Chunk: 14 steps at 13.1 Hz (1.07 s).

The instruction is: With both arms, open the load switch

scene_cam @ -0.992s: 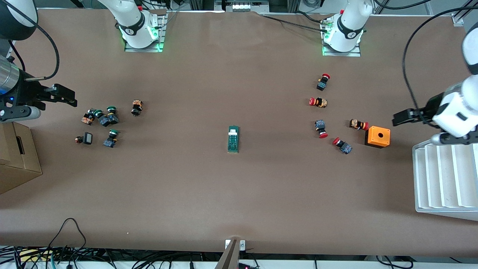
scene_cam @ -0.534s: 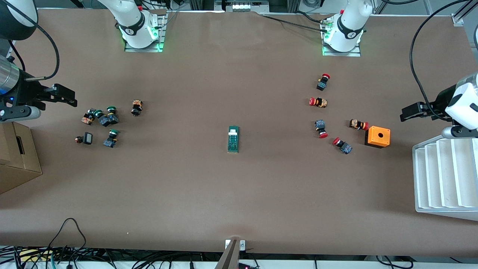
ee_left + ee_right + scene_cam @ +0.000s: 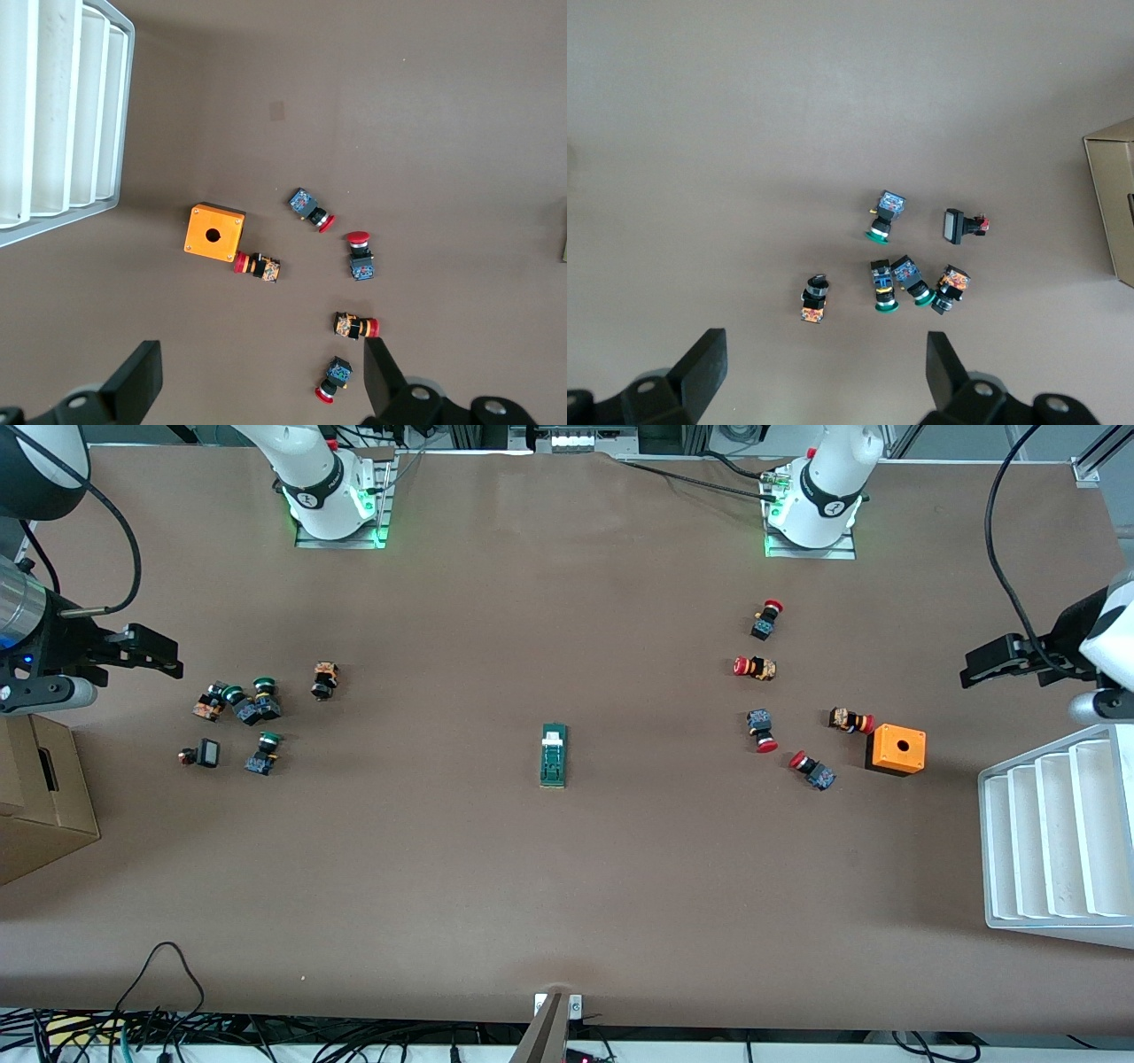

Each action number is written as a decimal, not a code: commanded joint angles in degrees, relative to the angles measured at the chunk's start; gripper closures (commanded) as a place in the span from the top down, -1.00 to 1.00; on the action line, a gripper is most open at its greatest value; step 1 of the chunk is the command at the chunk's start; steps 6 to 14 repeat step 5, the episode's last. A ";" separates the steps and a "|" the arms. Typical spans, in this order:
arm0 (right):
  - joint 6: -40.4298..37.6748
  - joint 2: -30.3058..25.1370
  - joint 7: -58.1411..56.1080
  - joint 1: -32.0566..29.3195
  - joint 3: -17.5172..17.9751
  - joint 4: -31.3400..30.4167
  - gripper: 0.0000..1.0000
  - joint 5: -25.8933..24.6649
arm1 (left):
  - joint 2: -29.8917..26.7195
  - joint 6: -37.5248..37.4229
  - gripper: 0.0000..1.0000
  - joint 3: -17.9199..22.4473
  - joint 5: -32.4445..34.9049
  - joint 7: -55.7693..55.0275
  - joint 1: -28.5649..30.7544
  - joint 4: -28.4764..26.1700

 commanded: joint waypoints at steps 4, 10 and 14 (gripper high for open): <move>-0.29 -0.05 -0.31 0.25 0.11 0.64 0.98 -1.06 | -2.70 -2.29 1.00 -0.11 0.42 1.27 -0.14 -0.33; -0.29 -0.05 -0.31 0.25 0.11 0.64 0.98 -1.06 | -2.79 -2.38 1.00 -0.45 0.42 1.09 -0.14 -0.33; -0.29 -0.05 -0.31 0.25 0.11 0.64 0.98 -1.06 | -2.79 -2.38 1.00 -0.45 0.42 1.09 -0.14 -0.33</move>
